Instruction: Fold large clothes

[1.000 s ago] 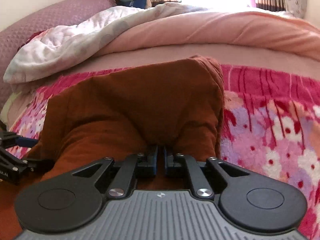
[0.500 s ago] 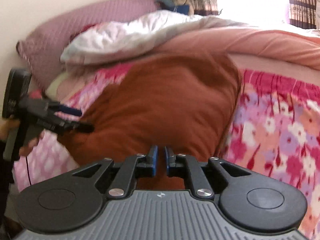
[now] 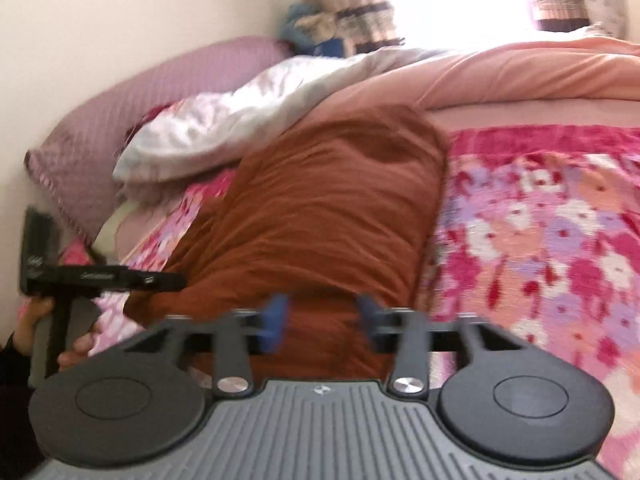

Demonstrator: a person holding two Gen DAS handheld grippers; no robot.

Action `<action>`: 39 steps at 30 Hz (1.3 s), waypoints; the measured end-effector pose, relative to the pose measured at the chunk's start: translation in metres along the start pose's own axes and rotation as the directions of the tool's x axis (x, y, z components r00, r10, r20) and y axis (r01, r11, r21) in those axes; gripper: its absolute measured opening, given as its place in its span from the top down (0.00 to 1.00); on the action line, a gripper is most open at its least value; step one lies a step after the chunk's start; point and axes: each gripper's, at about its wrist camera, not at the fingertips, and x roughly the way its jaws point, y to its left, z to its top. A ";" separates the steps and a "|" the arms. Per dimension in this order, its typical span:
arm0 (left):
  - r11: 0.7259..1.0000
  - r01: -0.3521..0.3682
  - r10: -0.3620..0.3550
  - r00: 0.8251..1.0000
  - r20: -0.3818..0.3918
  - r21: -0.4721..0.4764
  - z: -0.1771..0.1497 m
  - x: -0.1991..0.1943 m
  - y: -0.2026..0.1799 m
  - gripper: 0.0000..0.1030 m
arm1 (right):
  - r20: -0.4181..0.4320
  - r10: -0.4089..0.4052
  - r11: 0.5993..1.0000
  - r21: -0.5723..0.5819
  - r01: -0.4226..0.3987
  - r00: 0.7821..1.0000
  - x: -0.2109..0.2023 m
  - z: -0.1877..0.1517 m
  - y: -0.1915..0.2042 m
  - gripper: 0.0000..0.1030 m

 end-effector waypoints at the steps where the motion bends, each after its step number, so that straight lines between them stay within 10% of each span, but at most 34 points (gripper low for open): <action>1: 1.000 -0.004 0.004 1.000 0.012 0.017 -0.002 -0.007 -0.002 0.00 | 0.003 0.006 1.000 0.014 -0.006 1.000 -0.004 -0.001 -0.003 0.35; 16: 0.985 0.126 -0.139 0.984 -0.110 -0.122 -0.009 0.028 0.034 0.00 | -0.045 0.206 0.901 0.399 -0.172 0.977 0.024 -0.016 -0.052 0.20; 30: 0.966 0.193 -0.219 0.965 -0.144 -0.172 -0.014 0.056 0.043 0.00 | -0.102 0.135 0.941 0.324 -0.096 0.986 0.054 -0.010 -0.038 0.00; 35: 0.962 0.215 -0.238 0.962 -0.131 -0.166 -0.010 0.051 0.041 0.19 | -0.081 0.100 0.955 0.286 -0.073 0.992 0.062 -0.006 -0.033 0.00; 39: 0.960 0.234 -0.252 0.962 -0.105 -0.155 -0.007 0.044 0.039 0.42 | -0.062 0.068 0.976 0.213 -0.054 0.996 0.058 -0.004 -0.020 0.34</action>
